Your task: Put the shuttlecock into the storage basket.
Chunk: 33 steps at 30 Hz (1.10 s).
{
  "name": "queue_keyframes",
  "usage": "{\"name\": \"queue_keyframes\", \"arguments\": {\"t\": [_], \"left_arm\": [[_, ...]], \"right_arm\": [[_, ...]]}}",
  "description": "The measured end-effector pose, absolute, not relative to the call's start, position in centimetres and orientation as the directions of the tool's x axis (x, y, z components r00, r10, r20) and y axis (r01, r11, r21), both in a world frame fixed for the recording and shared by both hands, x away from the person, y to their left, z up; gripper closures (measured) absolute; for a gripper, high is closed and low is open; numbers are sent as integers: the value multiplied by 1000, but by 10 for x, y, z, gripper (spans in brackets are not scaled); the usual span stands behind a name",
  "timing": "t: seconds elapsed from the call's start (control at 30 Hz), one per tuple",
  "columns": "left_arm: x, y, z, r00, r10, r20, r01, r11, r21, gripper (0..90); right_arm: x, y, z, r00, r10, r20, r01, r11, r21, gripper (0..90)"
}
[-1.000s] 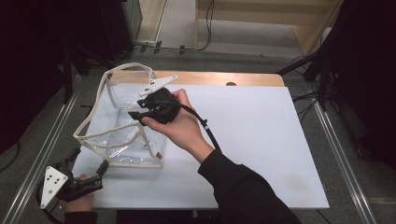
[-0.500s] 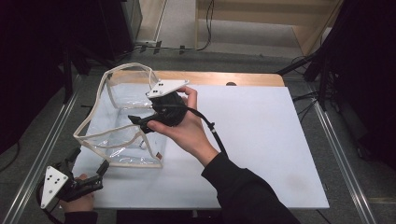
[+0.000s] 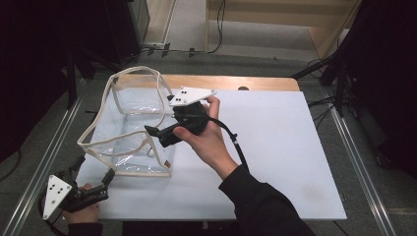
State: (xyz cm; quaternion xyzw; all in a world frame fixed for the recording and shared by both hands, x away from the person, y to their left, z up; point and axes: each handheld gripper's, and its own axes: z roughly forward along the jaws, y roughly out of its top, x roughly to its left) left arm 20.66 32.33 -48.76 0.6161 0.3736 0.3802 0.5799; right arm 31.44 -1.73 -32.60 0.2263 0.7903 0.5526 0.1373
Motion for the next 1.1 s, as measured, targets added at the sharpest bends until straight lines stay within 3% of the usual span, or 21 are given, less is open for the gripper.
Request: {"name": "queue_keyframes", "arguments": {"t": [1.1], "left_arm": [[207, 322, -488, 432, 901, 44, 24, -60, 998, 0]], "right_arm": [[297, -85, -365, -789, 615, 22, 201, 224, 954, 0]]}}
